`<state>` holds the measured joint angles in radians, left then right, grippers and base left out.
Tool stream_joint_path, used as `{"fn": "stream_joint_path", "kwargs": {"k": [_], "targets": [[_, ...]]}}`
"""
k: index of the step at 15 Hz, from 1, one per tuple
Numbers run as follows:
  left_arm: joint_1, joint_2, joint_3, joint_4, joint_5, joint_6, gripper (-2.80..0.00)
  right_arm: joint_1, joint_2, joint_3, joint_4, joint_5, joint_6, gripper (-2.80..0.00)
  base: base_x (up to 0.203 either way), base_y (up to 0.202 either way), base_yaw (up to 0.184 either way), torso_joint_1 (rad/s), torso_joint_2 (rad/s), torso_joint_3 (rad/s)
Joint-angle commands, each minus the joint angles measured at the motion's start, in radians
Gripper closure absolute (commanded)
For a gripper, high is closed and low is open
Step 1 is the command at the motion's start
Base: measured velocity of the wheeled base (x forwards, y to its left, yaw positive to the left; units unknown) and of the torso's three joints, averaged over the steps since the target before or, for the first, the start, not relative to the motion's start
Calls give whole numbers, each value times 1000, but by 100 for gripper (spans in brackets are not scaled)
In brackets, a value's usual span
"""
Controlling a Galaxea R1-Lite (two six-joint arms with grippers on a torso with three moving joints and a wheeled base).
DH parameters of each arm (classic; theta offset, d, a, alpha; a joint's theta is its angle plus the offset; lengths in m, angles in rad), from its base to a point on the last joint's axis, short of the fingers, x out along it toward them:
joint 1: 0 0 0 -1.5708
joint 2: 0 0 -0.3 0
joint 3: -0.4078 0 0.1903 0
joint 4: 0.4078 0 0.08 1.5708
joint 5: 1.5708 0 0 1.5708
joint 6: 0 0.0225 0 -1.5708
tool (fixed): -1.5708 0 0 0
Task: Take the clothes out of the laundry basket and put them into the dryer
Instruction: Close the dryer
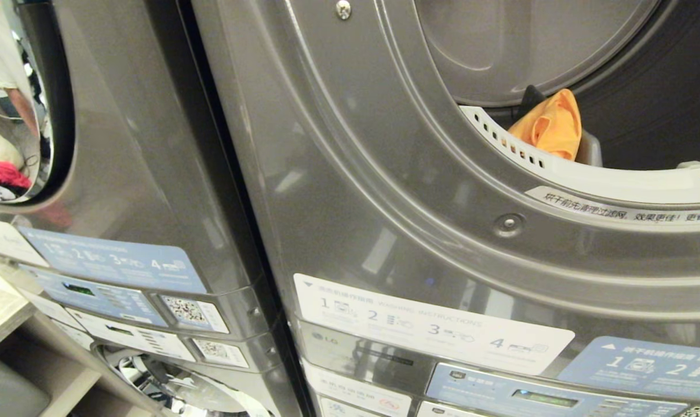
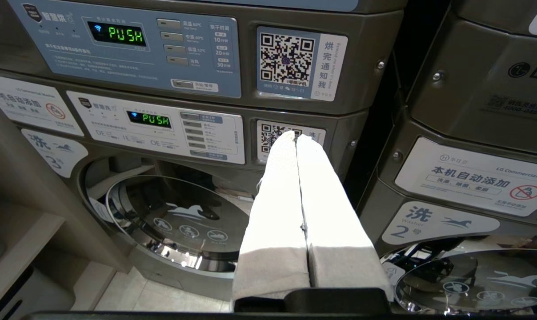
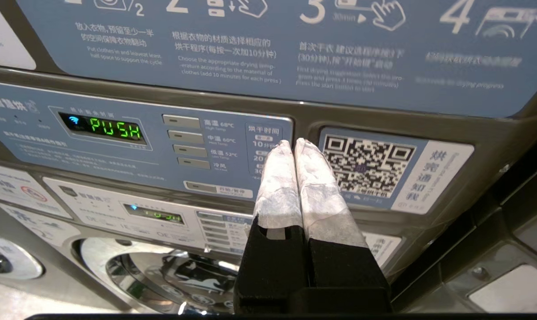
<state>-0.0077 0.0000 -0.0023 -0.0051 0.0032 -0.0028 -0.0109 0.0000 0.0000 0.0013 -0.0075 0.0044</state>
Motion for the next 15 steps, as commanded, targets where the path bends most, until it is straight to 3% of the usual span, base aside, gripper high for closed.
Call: {"fn": "stream_joint_path", "kwargs": {"k": [1, 12, 15], "targets": [[0, 2, -1, 1, 0, 1, 0, 0, 0, 0, -1, -2, 8, 0, -70, 0, 3, 12, 4, 2], [0, 2, -1, -1, 0, 0, 0, 0, 0, 0, -3, -3, 9, 0, -190, 0, 1, 1, 4, 4], [0, 2, -1, -1, 0, 0, 0, 0, 0, 0, -3, -3, 9, 0, -38, 0, 0, 0, -3, 1]]}}
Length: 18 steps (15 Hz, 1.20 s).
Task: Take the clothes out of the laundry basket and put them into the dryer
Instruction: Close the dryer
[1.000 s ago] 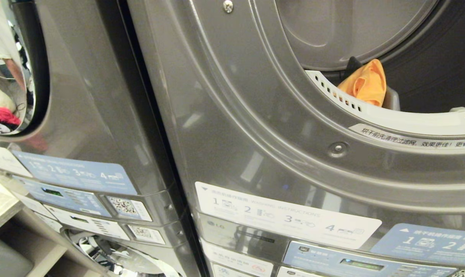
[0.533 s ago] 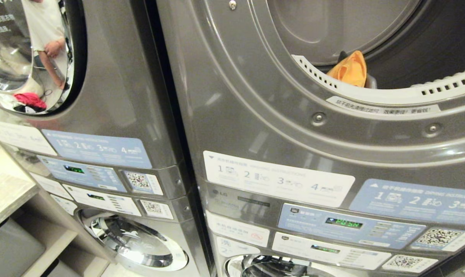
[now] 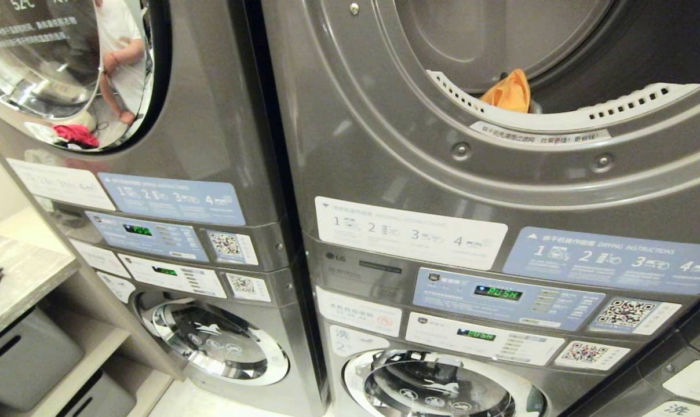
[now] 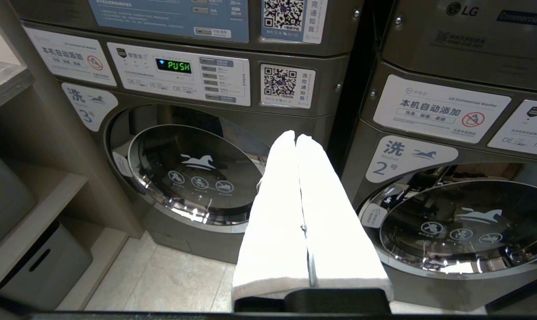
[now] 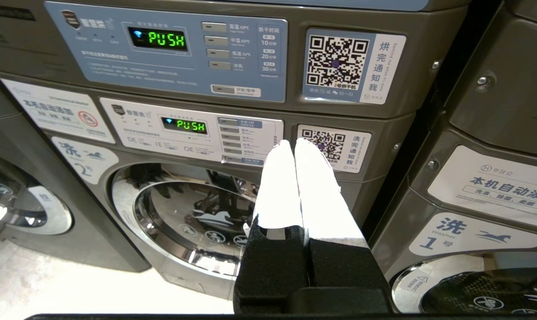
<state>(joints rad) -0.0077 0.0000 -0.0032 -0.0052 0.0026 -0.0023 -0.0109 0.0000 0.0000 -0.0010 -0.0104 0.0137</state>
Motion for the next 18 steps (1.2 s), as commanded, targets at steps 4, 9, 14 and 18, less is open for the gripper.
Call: {"fn": "stream_joint_path", "kwargs": {"k": [4, 9, 14, 18], "targets": [[0, 2, 0, 0, 1, -1, 0, 2, 0, 0, 1, 0, 0, 0, 0, 0, 0, 8, 0, -1], [0, 2, 0, -1, 1, -1, 0, 0, 0, 0, 0, 0, 0, 0, -2, 2, -88, -1, 6, 3], [0, 2, 0, -1, 1, -1, 0, 0, 0, 0, -1, 0, 0, 0, -1, 5, -144, 1, 7, 4], [0, 2, 0, -1, 1, -1, 0, 0, 0, 0, -1, 0, 2, 0, 0, 0, 0, 0, 0, 0]]}}
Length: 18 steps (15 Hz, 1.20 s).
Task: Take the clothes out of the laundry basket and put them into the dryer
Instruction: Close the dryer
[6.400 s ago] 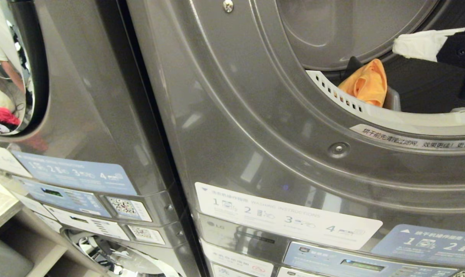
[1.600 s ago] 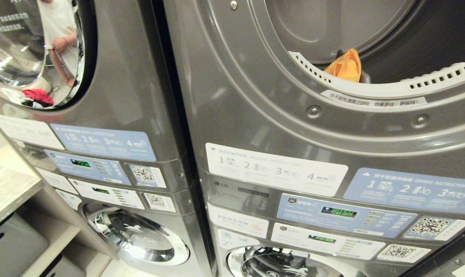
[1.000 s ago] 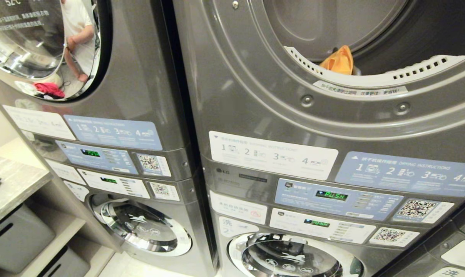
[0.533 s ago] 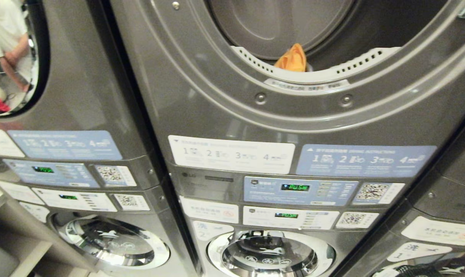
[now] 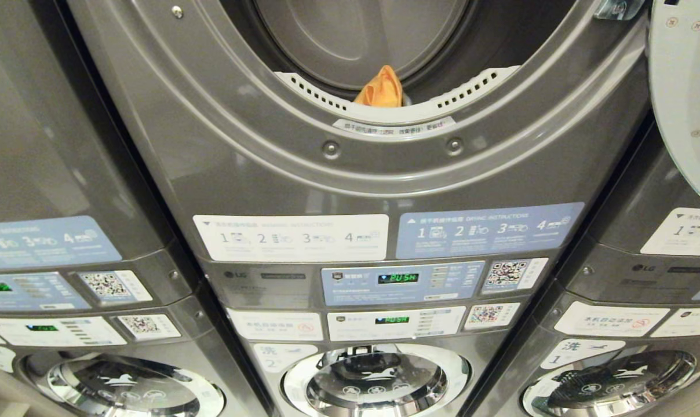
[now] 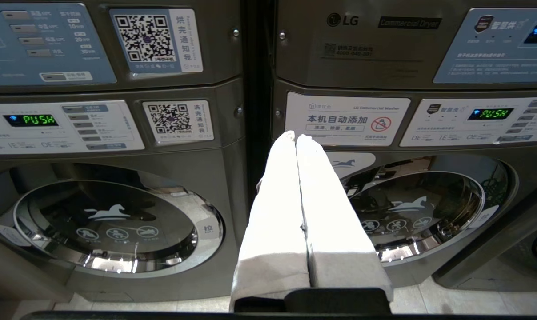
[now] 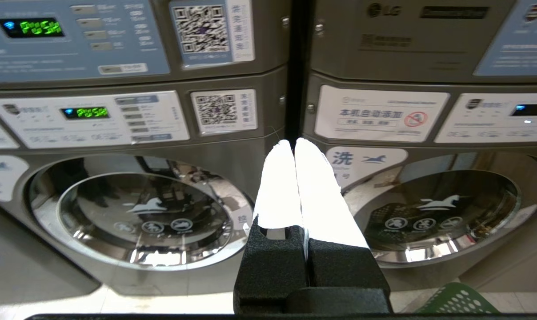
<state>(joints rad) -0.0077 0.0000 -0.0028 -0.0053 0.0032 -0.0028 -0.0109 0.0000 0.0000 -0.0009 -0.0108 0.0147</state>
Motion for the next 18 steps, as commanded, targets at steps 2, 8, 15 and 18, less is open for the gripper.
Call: {"fn": "stream_joint_path", "kwargs": {"k": [2, 8, 15, 18], "targets": [[0, 2, 0, -1, 1, 0, 0, 0, 0, 0, -1, 0, -1, 0, 0, 0, 0, 0, 0, 0], [0, 2, 0, -1, 1, 3, 0, 0, 0, 0, -1, 0, -1, 0, 0, 0, 0, 0, 0, 0], [0, 2, 0, 1, 1, 0, 0, 0, 0, 0, -1, 0, -1, 0, 0, -11, 2, 1, 2, 1], [0, 2, 0, 1, 1, 0, 0, 0, 0, 0, -1, 0, -1, 0, 0, -178, 8, 1, 9, 4]]}}
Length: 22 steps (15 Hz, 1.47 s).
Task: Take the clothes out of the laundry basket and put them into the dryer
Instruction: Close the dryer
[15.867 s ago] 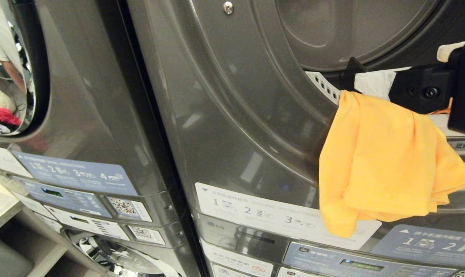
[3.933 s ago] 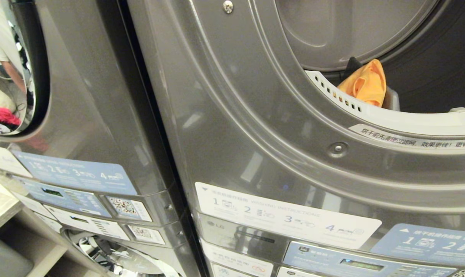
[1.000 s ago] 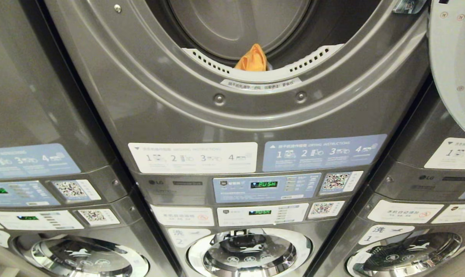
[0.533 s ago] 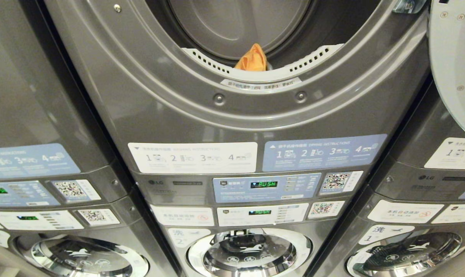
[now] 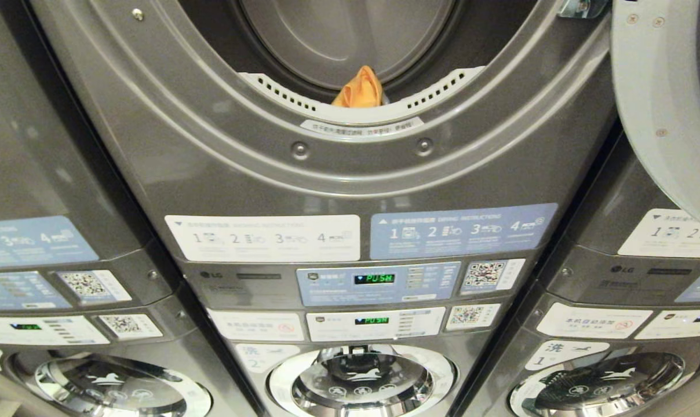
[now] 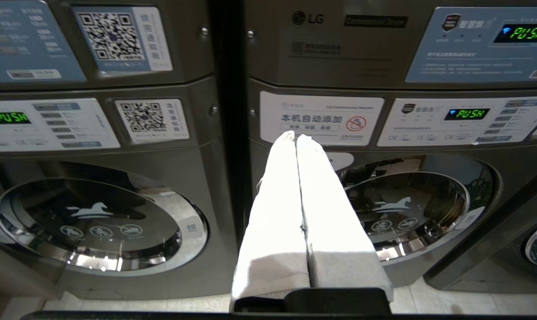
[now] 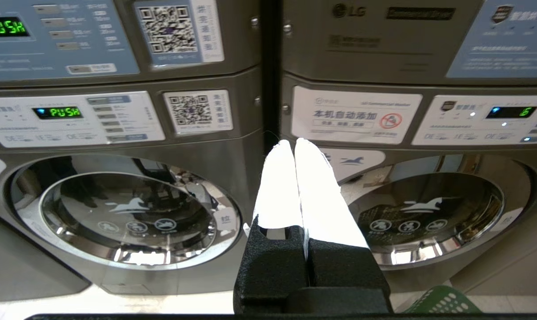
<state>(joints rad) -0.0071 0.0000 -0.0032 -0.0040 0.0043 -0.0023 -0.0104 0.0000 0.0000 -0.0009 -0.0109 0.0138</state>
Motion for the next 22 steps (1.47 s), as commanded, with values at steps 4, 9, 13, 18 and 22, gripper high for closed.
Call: {"fn": "stream_joint_path", "kwargs": {"k": [4, 9, 13, 18, 22], "targets": [[-1, 2, 0, -1, 0, -1, 0, 0, 0, 0, 0, 0, 0, 0, 0, -193, 0, 0, 8, 5], [-1, 2, 0, -1, 0, -1, 0, 1, 0, 0, -1, 0, 0, 0, 0, -196, 2, 1, 5, 1], [-1, 2, 0, -1, 0, -1, 0, 0, 0, 0, -1, 0, 2, 0, 0, -194, 4, 3, 2, 1], [-1, 2, 0, -2, 0, -1, 0, 0, 0, 0, -1, 0, 2, 0, 0, -195, 1, 4, 2, 3], [-1, 2, 0, -1, 0, -1, 0, 0, 0, 0, 0, 0, 2, 0, 0, -194, 1, -1, 2, 3]]}}
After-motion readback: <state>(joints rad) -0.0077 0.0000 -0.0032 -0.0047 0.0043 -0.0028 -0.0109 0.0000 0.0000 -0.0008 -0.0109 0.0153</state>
